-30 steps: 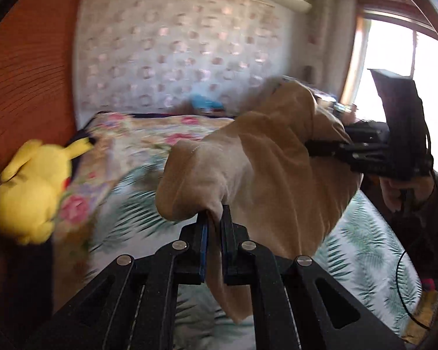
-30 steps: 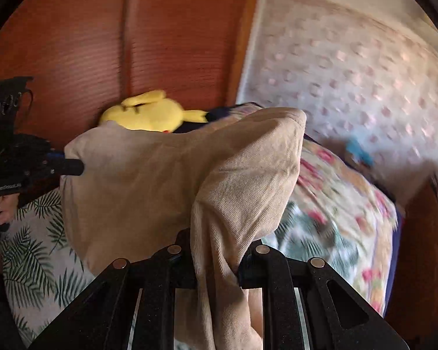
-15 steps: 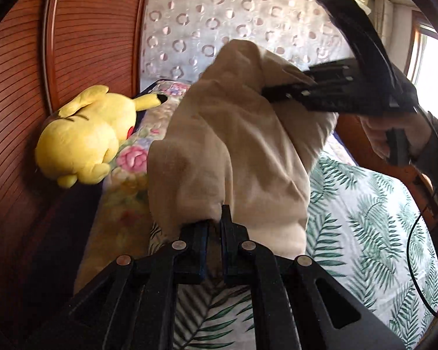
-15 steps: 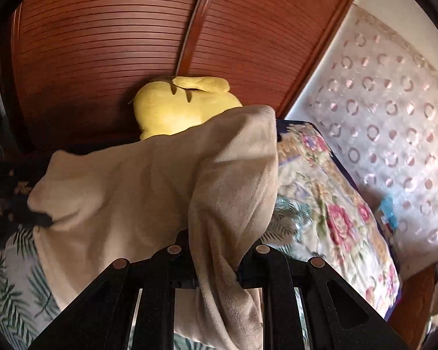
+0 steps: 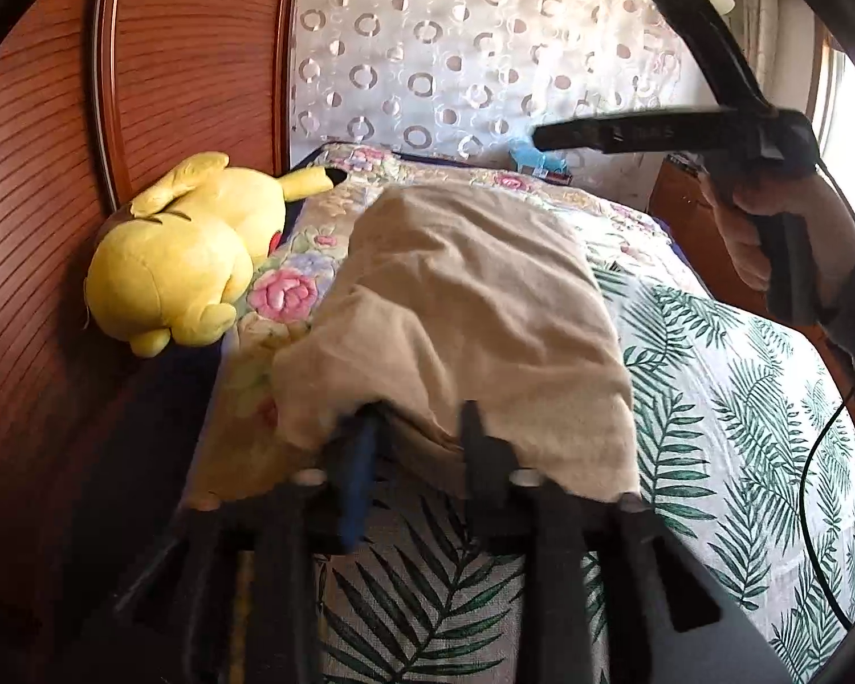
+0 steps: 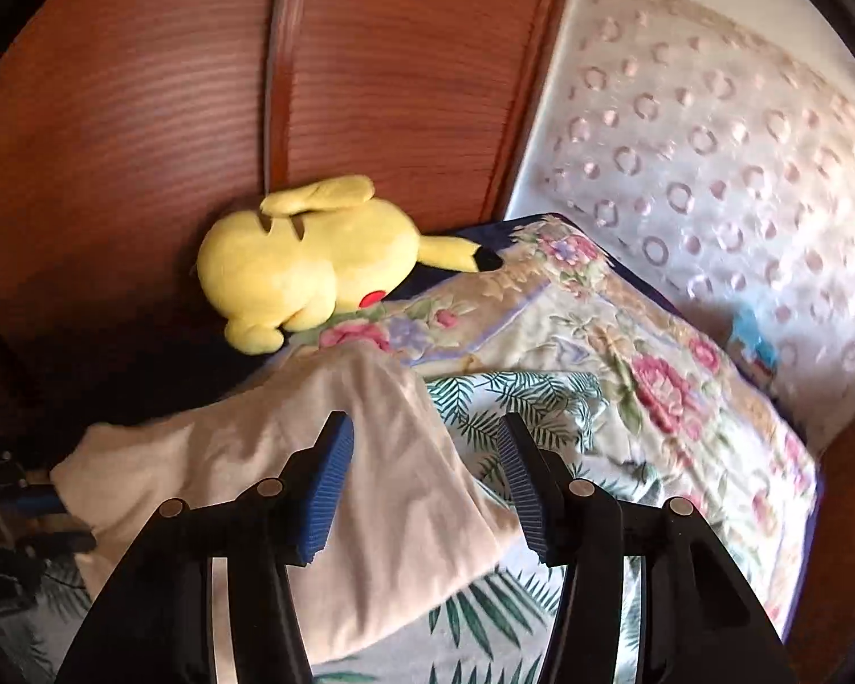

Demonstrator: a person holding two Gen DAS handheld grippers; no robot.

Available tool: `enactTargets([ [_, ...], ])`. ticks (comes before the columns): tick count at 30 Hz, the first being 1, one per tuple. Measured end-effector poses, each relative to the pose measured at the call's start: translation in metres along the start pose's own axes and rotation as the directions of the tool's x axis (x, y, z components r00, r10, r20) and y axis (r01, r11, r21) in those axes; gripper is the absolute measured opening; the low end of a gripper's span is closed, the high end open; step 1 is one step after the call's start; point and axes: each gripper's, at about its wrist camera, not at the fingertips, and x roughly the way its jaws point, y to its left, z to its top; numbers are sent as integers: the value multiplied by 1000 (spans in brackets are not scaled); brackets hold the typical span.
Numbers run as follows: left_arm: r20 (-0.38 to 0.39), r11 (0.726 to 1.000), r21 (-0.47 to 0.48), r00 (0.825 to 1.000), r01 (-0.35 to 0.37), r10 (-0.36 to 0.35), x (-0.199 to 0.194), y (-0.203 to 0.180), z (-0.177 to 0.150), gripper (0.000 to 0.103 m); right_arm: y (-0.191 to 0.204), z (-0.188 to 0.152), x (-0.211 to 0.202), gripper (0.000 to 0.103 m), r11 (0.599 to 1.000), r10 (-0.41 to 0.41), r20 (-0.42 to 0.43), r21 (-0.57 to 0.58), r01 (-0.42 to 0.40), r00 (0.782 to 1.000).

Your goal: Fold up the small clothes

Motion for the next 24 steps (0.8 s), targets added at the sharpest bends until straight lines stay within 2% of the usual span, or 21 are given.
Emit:
enactTargets([
  [2, 14, 1000, 14, 1000, -4, 4, -6, -2, 2, 53, -6, -9, -13, 55, 999, 1, 17, 51, -2, 1000],
  [4, 45, 1000, 23, 999, 1, -2, -16, -5, 4, 87, -11, -25, -34, 55, 995, -6, 38, 102, 2, 999],
  [7, 97, 1000, 31, 995, 0, -3, -32, -12, 9, 88, -8, -53, -71, 55, 988, -28, 59, 156, 18, 998],
  [10, 121, 998, 60, 993, 7, -15, -45, -26, 15, 88, -5, -84, -111, 55, 980, -60, 75, 196, 44, 995],
  [16, 160, 992, 121, 986, 31, -51, -65, -62, 19, 88, 6, -129, -165, 55, 957, -130, 111, 275, 96, 985],
  [21, 184, 985, 158, 978, 73, -102, -79, -95, 21, 88, 24, -171, -210, 62, 926, -210, 129, 346, 155, 969],
  [24, 204, 978, 189, 971, 89, -128, -90, -115, 22, 88, 35, -193, -240, 70, 908, -230, 145, 387, 159, 962],
])
